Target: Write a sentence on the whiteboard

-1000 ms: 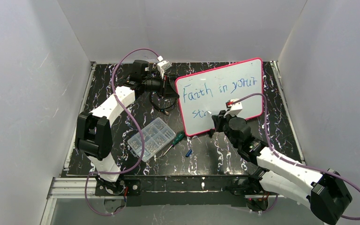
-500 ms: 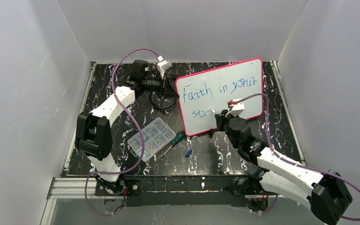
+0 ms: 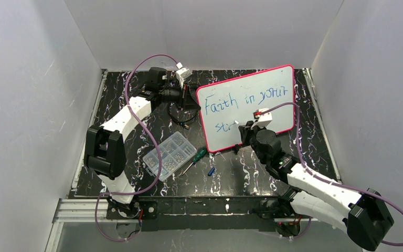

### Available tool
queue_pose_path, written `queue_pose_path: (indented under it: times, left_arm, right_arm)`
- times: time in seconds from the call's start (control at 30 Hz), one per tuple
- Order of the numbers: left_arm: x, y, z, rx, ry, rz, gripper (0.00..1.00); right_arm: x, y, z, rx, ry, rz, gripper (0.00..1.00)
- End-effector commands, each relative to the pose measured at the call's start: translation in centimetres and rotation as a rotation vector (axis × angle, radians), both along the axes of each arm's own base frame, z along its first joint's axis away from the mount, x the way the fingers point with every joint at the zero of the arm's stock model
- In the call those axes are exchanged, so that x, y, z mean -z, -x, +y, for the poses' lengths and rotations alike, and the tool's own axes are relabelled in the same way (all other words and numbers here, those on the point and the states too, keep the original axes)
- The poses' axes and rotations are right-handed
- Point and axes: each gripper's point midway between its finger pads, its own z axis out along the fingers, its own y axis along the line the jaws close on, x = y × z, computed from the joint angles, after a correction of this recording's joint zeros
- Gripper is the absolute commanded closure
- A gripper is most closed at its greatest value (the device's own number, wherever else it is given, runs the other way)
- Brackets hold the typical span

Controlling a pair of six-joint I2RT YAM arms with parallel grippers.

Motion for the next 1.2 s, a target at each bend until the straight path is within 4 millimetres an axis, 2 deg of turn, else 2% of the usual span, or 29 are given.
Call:
queue_pose_path:
  times: [0.0, 0.27, 0.67, 0.9, 1.03, 1.17]
  left_arm:
    - [-2.8, 1.0, -0.3, 0.041, 0.036, -0.049, 1.0]
    - [-2.9, 1.0, -0.3, 0.041, 0.037, -0.05, 1.0]
    - [-2.8, 1.0, -0.3, 0.041, 0.037, -0.05, 1.0]
    - [-2.8, 1.0, -0.3, 0.041, 0.036, -0.048, 1.0]
    - [-2.7, 1.0, -0.3, 0.04, 0.035, -0.047, 1.0]
    - [-2.7, 1.0, -0.3, 0.041, 0.035, -0.048, 1.0]
  right_arm:
    - [-2.0, -0.6, 0.7, -0.011, -0.047, -0.041, 0.99]
    - [0.1, 0.2, 0.9, -0.035, -0.049, 0.016, 0.99]
    - [2.4, 1.2, -0.4, -0.004, -0.026, 0.072, 0.99]
    - [2.6, 0.6, -1.6, 0.072, 0.01, 0.08, 0.99]
    - [1.9, 0.4, -2.2, 0.104, 0.005, 0.057, 0.99]
    - [1.0, 0.7, -1.8, 0.066, -0.01, 0.036, 0.99]
